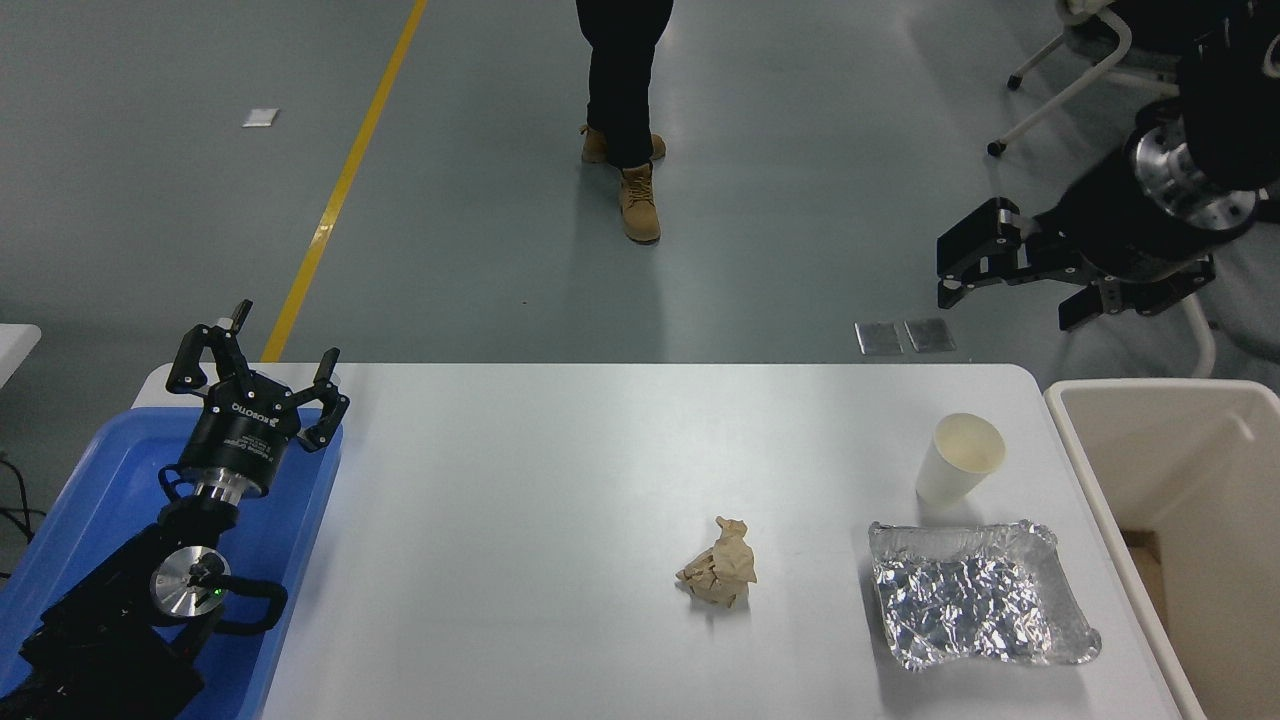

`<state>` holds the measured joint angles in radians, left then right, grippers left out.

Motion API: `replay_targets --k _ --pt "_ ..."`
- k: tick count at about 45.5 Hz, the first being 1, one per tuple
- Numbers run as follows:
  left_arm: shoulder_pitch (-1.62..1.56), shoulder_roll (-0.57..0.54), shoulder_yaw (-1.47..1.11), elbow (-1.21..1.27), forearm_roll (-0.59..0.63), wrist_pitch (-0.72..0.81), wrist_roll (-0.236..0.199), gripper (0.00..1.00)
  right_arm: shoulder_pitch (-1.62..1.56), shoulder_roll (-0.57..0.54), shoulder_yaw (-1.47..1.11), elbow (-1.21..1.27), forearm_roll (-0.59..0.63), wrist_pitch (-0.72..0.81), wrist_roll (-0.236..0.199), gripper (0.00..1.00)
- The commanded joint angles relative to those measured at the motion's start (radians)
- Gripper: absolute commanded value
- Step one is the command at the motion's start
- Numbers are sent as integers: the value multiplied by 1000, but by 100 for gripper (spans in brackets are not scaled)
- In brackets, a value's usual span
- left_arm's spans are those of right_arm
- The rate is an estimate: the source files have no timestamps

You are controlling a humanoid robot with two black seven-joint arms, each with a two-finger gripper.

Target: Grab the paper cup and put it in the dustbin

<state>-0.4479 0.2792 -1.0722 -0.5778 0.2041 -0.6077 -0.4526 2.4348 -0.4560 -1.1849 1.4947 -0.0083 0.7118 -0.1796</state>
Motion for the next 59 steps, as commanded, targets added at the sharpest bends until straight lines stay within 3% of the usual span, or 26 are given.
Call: replay_targets --k 1,17,31,59 --pt "0 0 0 0 0 -1 0 98 27 2 2 21 -7 55 -1 100" --pt "0 0 0 0 0 0 0 98 -264 0 -2 -102 -143 -90 -4 100" --pt "0 0 0 0 0 0 0 98 -654 62 27 -401 -145 -276 -4 100" --pt "0 0 0 0 0 -1 0 98 -1085 129 152 -732 -142 -414 -4 100"
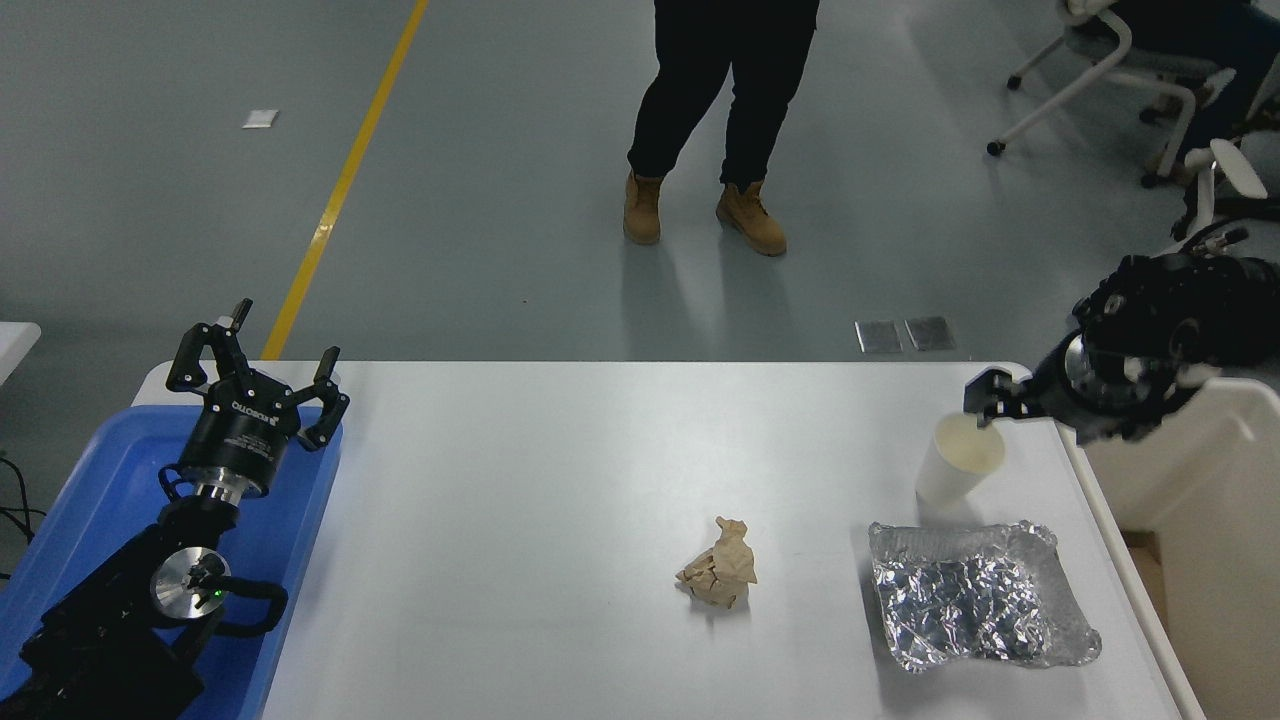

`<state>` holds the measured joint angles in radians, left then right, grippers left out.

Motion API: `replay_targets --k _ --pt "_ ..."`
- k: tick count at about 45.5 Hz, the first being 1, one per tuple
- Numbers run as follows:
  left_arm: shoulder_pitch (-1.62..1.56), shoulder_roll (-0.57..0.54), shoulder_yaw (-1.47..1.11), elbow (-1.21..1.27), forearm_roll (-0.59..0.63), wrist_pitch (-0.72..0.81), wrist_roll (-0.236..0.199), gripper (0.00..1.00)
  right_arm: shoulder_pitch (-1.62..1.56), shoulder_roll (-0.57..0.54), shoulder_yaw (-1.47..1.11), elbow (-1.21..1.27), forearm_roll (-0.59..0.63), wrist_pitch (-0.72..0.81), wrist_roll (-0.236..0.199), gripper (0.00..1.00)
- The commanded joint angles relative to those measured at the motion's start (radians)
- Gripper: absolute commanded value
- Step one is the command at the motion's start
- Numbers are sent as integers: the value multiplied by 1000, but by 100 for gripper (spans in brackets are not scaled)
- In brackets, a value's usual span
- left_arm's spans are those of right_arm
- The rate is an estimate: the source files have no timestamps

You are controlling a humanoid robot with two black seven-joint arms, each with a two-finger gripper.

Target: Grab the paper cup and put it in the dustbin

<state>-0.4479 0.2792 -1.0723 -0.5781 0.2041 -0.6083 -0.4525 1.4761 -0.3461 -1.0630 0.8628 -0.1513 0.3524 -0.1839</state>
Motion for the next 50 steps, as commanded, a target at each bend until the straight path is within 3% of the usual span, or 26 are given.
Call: replay_targets --k 1,18,22,25,32,35,50 --pt "0 0 0 0 0 -1 0 98 -132 19 35 -106 2 -62 0 100" --pt "0 0 0 0 0 -1 0 98 -255 53 84 -212 13 -193 3 97" --pt "0 0 0 0 0 -1 0 98 -270 58 106 -212 13 -233 4 84" --pt "0 0 0 0 0 -1 0 98 -277 61 123 -211 13 -243 4 68" --pt "0 0 0 0 0 -1 0 98 -278 62 141 -203 15 -243 6 26" --pt "0 0 0 0 0 1 0 98 -277 62 141 -199 15 -243 6 3" --pt "0 0 0 0 0 -1 0 98 -246 61 166 -186 16 -242 14 0"
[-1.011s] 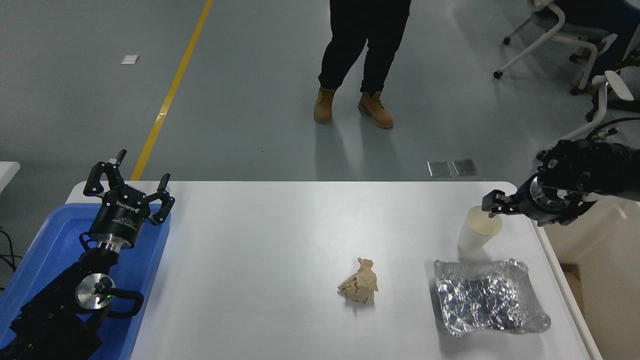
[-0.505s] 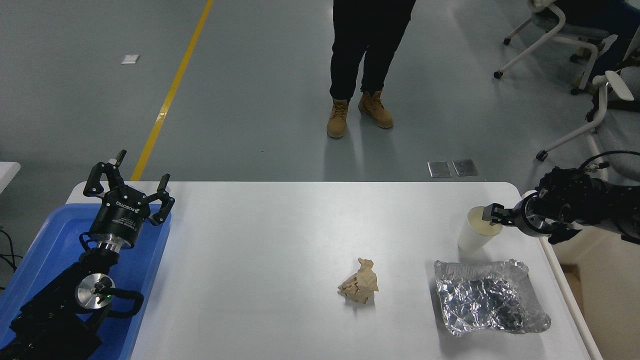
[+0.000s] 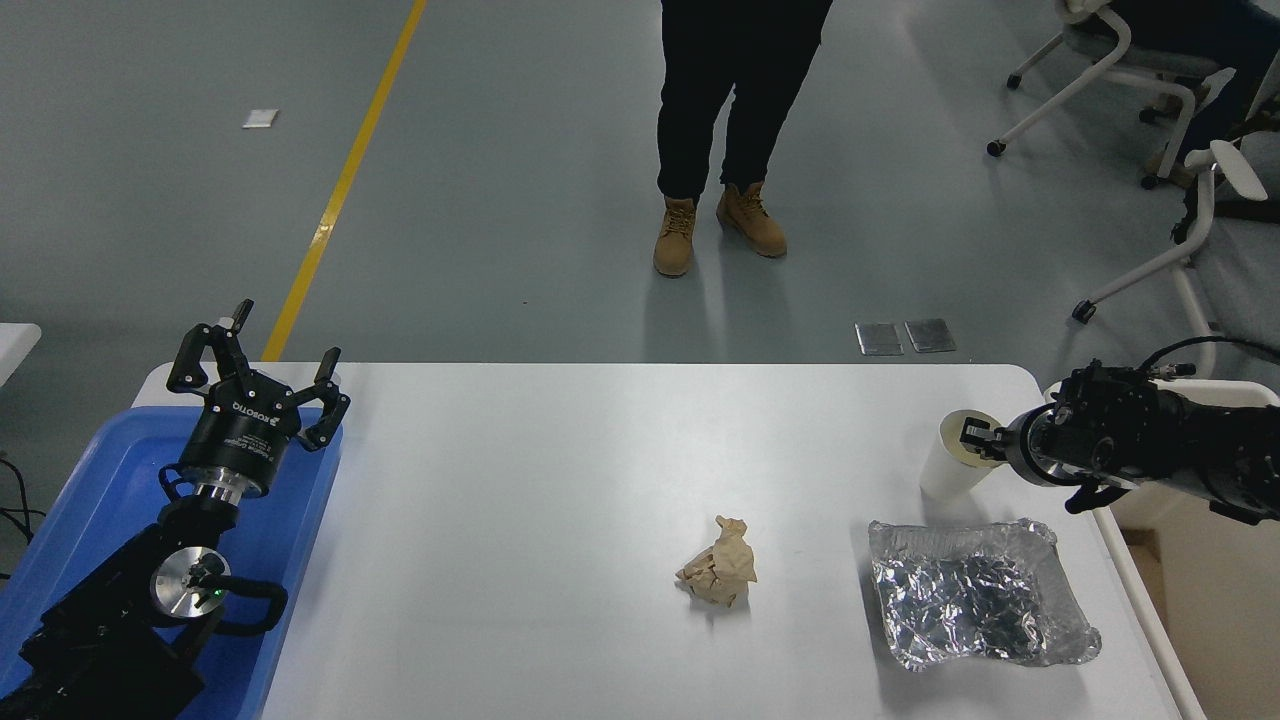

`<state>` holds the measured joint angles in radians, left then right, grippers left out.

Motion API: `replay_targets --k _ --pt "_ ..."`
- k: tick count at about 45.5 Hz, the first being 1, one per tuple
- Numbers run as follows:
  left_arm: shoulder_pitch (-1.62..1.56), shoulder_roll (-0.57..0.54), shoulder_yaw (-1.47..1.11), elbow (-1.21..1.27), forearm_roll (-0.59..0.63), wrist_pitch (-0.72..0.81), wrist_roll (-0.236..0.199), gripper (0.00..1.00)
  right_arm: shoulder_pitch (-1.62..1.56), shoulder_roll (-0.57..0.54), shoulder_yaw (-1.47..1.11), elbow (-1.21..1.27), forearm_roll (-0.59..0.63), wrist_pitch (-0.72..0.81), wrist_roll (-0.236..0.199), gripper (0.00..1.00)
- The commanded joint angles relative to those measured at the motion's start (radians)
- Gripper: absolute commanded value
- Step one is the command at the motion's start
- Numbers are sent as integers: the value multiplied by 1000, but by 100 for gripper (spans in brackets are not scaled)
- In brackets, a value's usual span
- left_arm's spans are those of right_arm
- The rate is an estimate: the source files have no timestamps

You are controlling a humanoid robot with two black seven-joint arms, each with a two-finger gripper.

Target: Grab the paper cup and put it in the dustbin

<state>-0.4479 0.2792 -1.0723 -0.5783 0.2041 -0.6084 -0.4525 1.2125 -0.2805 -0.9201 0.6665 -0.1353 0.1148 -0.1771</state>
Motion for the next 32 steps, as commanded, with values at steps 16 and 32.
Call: replay_targets --k 16,32 --pt "0 0 0 0 0 -1 0 98 329 -190 -12 301 -7 31 8 0" --pt "0 0 0 0 0 1 0 98 830 -399 -100 582 -15 221 10 0"
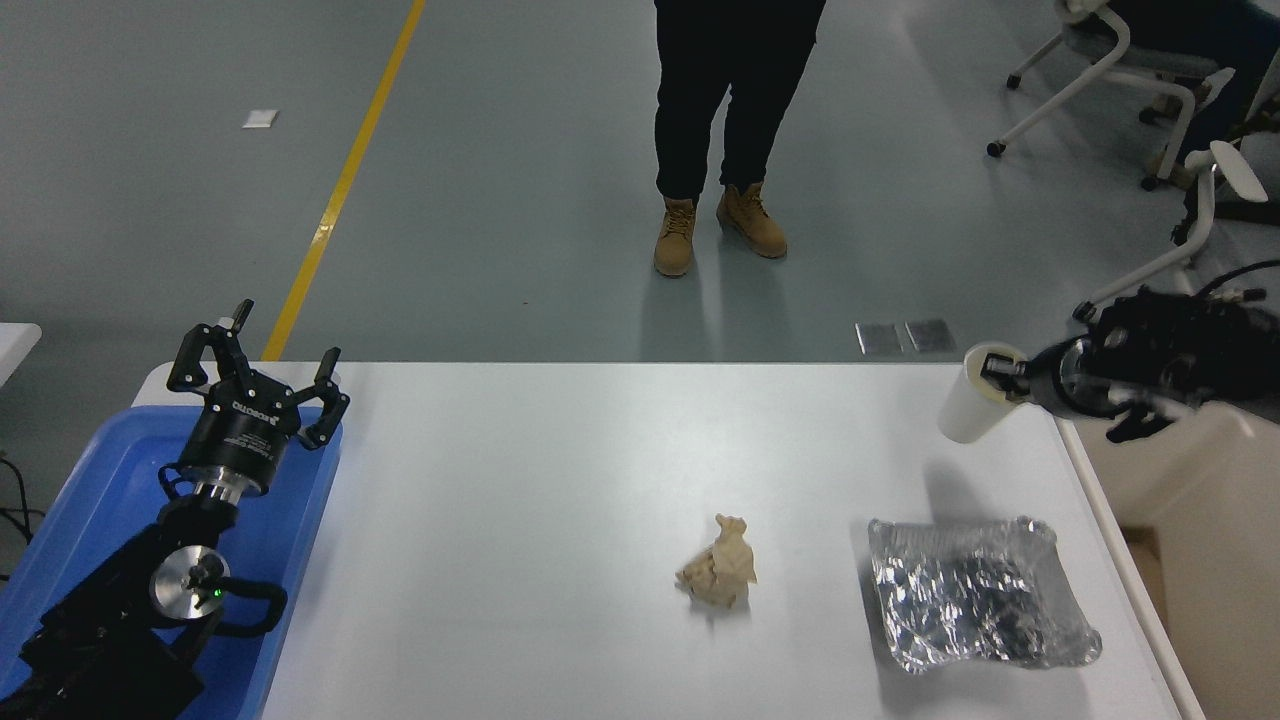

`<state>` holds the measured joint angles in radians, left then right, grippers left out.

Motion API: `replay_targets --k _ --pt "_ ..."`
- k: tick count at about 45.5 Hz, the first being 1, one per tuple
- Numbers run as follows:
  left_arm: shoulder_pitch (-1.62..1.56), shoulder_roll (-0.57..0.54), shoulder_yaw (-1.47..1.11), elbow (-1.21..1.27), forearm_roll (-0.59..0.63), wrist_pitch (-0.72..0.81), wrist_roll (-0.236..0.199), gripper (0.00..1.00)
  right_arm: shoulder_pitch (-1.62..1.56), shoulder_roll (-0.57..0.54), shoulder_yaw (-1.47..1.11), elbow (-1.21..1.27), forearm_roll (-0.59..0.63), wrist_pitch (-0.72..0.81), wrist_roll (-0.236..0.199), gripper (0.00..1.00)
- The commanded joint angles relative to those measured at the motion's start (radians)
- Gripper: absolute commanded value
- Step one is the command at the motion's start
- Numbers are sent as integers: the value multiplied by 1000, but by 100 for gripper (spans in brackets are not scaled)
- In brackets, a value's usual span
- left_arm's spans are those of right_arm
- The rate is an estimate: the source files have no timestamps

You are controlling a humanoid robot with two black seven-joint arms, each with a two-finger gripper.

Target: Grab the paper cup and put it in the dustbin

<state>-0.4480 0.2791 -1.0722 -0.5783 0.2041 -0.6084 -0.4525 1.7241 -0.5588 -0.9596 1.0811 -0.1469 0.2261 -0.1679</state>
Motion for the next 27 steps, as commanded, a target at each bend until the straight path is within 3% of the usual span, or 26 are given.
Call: replay_targets --k 1,12,27 --pt "0 0 0 0 0 -1 0 98 346 -127 -67 174 -3 122 1 0" --pt "0 0 0 0 0 1 0 98 609 -150 -111 191 3 236 2 0" --pt "0 0 0 0 0 -1 -2 98 582 -155 -153 132 7 191 -1 0"
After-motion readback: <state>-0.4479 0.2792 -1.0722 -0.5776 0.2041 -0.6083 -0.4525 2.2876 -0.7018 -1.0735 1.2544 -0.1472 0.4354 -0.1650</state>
